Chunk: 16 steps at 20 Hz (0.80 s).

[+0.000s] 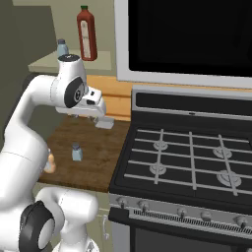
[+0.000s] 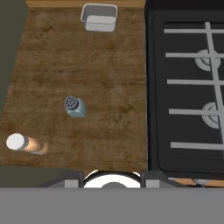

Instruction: Put the shaker and condiment bottle from the counter next to their counterparts in the cabinet.

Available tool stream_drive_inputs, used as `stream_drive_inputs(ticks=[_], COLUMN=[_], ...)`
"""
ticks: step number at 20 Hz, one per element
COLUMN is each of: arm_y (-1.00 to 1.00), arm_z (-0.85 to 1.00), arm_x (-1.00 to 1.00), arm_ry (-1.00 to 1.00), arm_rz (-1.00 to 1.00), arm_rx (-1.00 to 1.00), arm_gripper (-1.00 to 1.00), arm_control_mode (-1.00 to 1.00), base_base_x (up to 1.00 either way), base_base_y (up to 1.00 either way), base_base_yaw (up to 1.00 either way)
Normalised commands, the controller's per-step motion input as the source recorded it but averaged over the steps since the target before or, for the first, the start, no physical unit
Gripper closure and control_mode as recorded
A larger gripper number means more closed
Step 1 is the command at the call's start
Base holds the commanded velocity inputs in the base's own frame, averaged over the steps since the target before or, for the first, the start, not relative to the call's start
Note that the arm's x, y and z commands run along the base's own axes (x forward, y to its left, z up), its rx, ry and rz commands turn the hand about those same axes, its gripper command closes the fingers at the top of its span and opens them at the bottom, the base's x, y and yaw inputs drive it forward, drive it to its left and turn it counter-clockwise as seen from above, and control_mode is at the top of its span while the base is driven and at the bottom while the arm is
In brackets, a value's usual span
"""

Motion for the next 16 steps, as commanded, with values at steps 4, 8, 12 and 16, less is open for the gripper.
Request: stream_drive_inputs(ticks=[4, 8, 12, 16], arm_y=[0.0, -0.02, -0.03, 0.01], arm_z=[0.0, -0.06, -0.14, -1.0], arm_x=[-0.03, -0.5, -0.27, 0.08], arm_ry=[-0.01, -0.07, -0.01, 0.0], arm_rz=[0.0, 0.0, 0.08, 0.27], arm_rx=[0.0, 0.0, 0.0, 0.0], arm_gripper=[-1.0, -1.0, -1.0, -1.0], arm_control_mode=[-1.0, -1.0, -1.0, -1.0], base_base_x=[0.0, 0.0, 0.0, 0.0], base_base_y=[0.0, 0.0, 0.0, 0.0], base_base_yaw=[0.0, 0.0, 0.0, 0.0])
